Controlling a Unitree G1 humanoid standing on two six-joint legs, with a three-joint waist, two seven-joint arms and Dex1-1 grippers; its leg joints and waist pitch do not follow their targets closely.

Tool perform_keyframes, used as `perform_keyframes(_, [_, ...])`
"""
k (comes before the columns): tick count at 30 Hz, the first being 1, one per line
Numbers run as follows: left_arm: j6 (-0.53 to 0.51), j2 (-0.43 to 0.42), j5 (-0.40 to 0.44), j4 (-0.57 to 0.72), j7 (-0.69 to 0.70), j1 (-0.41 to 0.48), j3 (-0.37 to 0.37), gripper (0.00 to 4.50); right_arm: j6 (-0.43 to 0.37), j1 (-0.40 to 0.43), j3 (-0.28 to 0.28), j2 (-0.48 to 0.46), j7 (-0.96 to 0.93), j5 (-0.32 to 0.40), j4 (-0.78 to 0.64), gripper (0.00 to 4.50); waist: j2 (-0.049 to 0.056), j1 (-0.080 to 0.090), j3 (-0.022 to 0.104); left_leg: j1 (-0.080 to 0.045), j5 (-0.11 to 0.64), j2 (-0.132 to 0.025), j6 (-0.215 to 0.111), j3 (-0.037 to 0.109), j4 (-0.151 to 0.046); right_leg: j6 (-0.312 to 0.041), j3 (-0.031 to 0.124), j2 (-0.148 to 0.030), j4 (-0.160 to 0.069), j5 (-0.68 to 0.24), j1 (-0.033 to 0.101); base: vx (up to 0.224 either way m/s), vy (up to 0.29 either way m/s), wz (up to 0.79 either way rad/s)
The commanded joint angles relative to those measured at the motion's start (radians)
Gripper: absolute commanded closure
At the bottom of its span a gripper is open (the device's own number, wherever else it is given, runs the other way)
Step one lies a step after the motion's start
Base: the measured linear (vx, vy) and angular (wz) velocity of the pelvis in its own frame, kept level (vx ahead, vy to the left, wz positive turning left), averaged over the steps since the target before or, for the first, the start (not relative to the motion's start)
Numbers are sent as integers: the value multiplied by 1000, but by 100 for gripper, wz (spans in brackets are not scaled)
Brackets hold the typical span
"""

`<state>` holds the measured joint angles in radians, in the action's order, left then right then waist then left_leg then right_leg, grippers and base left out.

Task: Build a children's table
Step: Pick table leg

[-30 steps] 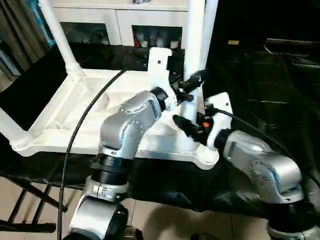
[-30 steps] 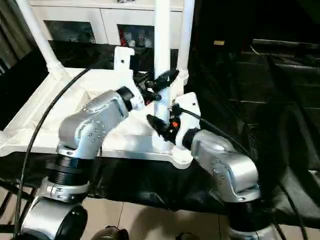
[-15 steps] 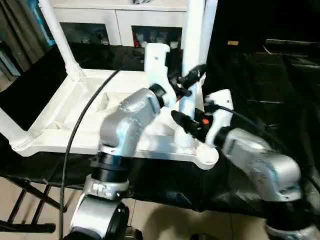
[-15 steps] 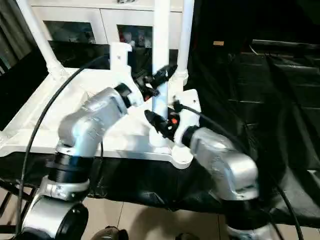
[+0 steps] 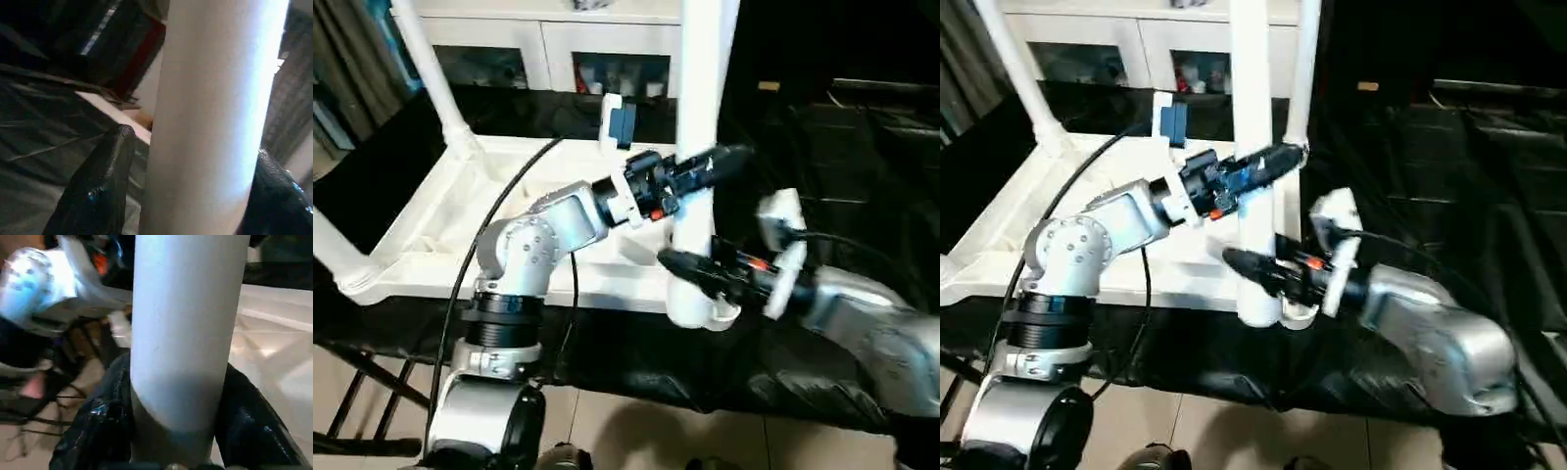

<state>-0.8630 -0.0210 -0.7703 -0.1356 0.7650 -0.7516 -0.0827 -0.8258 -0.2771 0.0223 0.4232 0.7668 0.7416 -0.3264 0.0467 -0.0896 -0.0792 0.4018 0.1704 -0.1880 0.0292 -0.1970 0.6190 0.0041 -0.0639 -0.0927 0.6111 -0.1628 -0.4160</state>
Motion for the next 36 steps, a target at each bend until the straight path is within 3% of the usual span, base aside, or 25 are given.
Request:
perform_keyframes(1, [-10,-15,-8,-16,29,-14,5,159,-19,0,37,37,64,72,-52,264,-22,-2,88,-23,151,-28,-40,18,-67,-179,35,-44,-79,-279,56,0,0,0])
perform_keyframes(9, [53,-13,46,-72,-17,-33,-4,236,-1,10,22,72,84,44,-52,264,-25,-2,87,-20,156,-27,-27,20,-68,-162,34,-46,-83,-311,57,0,0,0])
perform_keyframes(12, [108,-9,96,-78,-66,-41,4,258,1,-6,22,53,34,21,-33,191,-25,-1,87,-21,158,-28,-27,20,-68,-162,34,-46,-83,-309,55,0,0,0])
perform_keyframes(15, [119,-4,117,-70,-105,-45,10,262,-15,-18,25,32,-7,22,-25,160,-26,1,86,-22,158,-28,-23,20,-69,-161,34,-45,-83,-311,54,0,0,0])
perform_keyframes(18, [137,4,149,-44,-144,-42,31,265,-4,-25,-6,19,-75,-28,-14,146,-27,1,86,-22,148,-29,-21,20,-69,-155,35,-44,-82,-301,54,0,0,0])
perform_keyframes(30, [194,6,273,-24,-231,-42,123,265,-30,-46,-23,11,-141,-77,17,146,-25,3,85,-21,166,-28,-13,20,-70,-149,35,-44,-83,-300,54,0,0,0])
perform_keyframes(36, [197,17,328,2,-286,-37,159,265,-66,-70,-69,-39,-236,-132,58,146,-26,7,87,-20,156,-27,-10,20,-70,-154,35,-44,-82,-289,53,0,0,0])
